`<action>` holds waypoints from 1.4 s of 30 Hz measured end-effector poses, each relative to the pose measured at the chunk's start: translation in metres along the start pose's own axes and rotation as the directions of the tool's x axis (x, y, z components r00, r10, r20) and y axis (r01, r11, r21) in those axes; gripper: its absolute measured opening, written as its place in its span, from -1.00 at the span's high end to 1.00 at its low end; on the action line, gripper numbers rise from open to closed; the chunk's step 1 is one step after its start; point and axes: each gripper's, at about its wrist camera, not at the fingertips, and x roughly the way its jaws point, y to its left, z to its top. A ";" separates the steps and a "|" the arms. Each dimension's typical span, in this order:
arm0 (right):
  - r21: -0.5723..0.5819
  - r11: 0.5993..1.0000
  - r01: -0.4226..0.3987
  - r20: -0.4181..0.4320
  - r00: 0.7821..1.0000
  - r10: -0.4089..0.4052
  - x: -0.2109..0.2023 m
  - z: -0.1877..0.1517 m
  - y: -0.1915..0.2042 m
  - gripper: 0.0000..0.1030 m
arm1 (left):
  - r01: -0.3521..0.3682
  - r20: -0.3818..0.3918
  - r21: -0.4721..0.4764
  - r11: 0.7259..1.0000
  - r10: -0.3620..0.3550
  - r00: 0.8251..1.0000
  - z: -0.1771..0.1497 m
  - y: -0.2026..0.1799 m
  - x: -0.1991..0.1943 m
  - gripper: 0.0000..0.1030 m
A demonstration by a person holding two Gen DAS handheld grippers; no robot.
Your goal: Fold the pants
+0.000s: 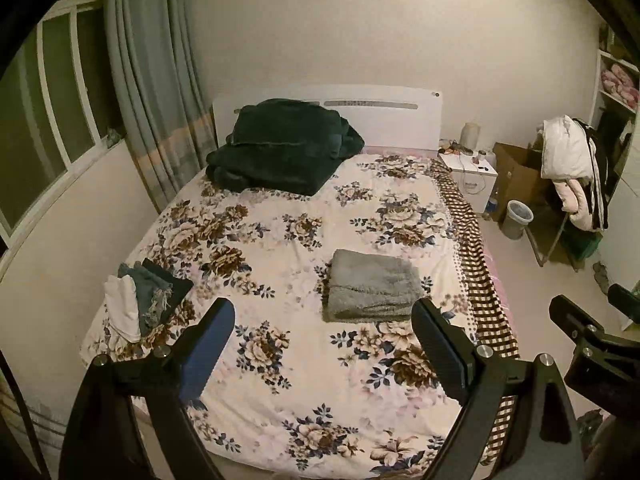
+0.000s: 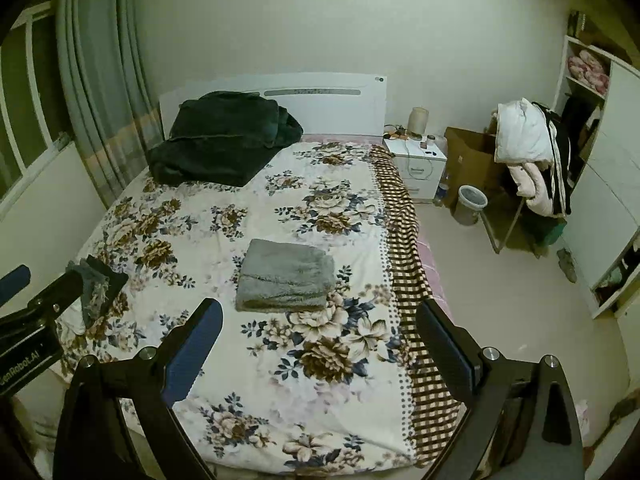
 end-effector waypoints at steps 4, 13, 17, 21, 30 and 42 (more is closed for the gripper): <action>0.013 1.000 0.001 0.002 1.000 -0.001 -0.007 -0.003 -0.005 -0.92 | 0.020 0.009 0.003 1.000 -0.020 1.000 -0.001 -0.004 -0.005 -1.00; 0.014 1.000 -0.005 -0.022 1.000 0.005 0.004 0.000 -0.015 -1.00 | 0.025 -0.006 0.002 1.000 -0.025 1.000 -0.004 -0.009 -0.003 -1.00; 0.015 1.000 0.006 -0.018 1.000 -0.005 0.004 0.002 -0.017 -1.00 | 0.019 -0.003 0.006 1.000 -0.019 1.000 -0.004 -0.012 -0.004 -1.00; 0.003 1.000 0.009 -0.023 1.000 -0.009 0.003 0.001 -0.015 -1.00 | 0.017 0.000 0.008 1.000 -0.017 1.000 -0.004 -0.013 -0.005 -1.00; -0.002 1.000 0.008 -0.020 1.000 -0.008 0.000 0.001 -0.012 -1.00 | 0.013 0.001 0.004 1.000 -0.013 1.000 -0.003 -0.013 -0.006 -1.00; 0.000 1.000 0.010 -0.021 1.000 -0.010 -0.004 -0.002 -0.009 -1.00 | 0.020 0.000 0.008 1.000 -0.020 1.000 -0.001 -0.014 -0.012 -1.00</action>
